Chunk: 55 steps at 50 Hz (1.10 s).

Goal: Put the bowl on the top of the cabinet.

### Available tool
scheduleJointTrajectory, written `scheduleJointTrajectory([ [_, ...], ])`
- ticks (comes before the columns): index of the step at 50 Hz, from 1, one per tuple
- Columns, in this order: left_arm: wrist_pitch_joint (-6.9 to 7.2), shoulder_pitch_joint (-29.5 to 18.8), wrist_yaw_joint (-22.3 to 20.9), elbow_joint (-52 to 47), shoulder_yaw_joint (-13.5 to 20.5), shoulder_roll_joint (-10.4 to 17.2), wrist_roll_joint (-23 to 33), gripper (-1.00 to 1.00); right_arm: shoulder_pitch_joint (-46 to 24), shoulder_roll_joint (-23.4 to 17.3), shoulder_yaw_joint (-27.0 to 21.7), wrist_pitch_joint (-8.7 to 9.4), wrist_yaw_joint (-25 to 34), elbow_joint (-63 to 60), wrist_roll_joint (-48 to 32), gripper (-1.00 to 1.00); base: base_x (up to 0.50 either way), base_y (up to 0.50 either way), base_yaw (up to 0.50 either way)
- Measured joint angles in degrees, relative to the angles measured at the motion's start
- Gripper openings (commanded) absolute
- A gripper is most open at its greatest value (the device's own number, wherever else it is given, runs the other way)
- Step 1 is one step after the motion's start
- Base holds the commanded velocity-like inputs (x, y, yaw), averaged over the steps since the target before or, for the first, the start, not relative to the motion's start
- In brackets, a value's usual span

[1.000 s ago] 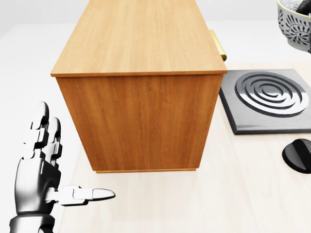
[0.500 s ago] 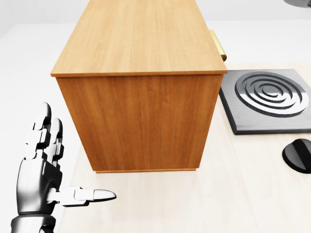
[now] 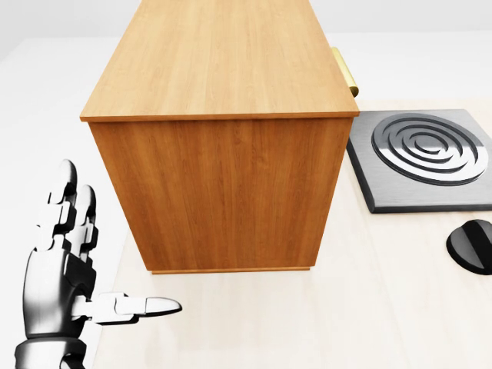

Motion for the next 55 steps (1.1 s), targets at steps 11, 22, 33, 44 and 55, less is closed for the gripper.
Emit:
scheduleJointTrajectory([
  [11,0.00,-0.1,0.0,0.2,0.1,0.0,-0.1,1.00,-1.9,4.0,0.5,0.00,0.2,-0.1,0.3,-1.00,0.00,0.00,0.00],
  [22,0.00,0.0,-0.3,0.5,0.0,0.1,-0.1,1.00,-2.2,8.4,1.4,0.00,0.0,-0.5,0.6,-1.00,0.00,0.00,0.00],
  [33,0.00,0.4,-0.6,0.1,-0.2,0.1,-0.1,1.00,-1.7,12.9,2.3,0.00,-0.2,-1.2,0.9,-1.00,0.00,0.00,0.00],
  [44,0.00,0.6,-0.9,-0.1,-0.3,0.0,0.0,1.00,-0.8,17.3,3.4,0.00,-0.4,-2.1,1.0,-1.00,0.00,0.00,0.00],
  [55,0.00,0.4,-0.8,-0.1,-0.2,0.0,-0.1,1.00,-0.5,20.5,4.3,0.00,-0.2,-3.0,0.7,-1.00,0.00,0.00,0.00],
])
